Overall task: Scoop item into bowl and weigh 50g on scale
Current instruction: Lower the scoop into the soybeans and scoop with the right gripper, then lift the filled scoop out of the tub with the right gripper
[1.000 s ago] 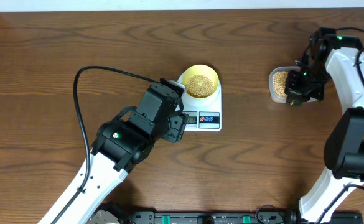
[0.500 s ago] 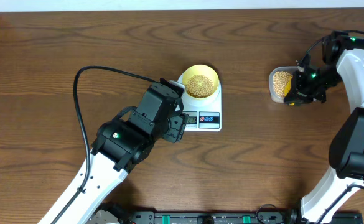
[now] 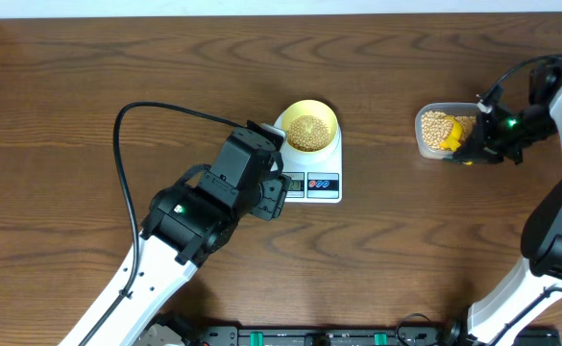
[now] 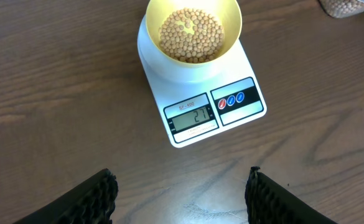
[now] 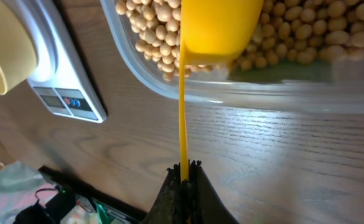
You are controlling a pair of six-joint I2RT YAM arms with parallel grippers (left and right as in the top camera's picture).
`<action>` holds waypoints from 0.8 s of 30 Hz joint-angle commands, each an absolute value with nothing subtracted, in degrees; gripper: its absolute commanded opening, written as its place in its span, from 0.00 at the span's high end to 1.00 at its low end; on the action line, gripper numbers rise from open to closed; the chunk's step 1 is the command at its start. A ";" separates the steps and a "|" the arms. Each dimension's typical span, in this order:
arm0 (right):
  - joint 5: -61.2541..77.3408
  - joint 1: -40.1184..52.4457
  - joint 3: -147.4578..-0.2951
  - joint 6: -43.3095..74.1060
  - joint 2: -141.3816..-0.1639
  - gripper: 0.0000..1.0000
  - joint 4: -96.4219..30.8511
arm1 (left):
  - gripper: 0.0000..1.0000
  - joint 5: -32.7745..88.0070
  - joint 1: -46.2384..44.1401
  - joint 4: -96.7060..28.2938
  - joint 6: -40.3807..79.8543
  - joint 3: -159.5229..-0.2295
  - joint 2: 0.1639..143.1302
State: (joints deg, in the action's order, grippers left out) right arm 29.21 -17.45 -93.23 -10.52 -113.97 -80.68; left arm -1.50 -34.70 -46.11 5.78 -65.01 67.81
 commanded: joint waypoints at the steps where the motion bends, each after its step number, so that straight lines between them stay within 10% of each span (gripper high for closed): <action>1: 34.59 -19.16 -92.88 -16.05 -114.50 0.99 -81.30 | 0.31 -1.98 -34.46 -46.24 6.11 -66.50 67.35; 24: 42.54 -24.53 -92.88 -19.40 -114.50 0.99 -80.51 | 0.31 -1.98 -34.46 -46.24 6.09 -66.52 67.35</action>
State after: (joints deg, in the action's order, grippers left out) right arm 37.69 -23.46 -93.21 -17.41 -113.99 -80.71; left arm -1.48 -34.70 -46.11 5.78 -65.01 67.81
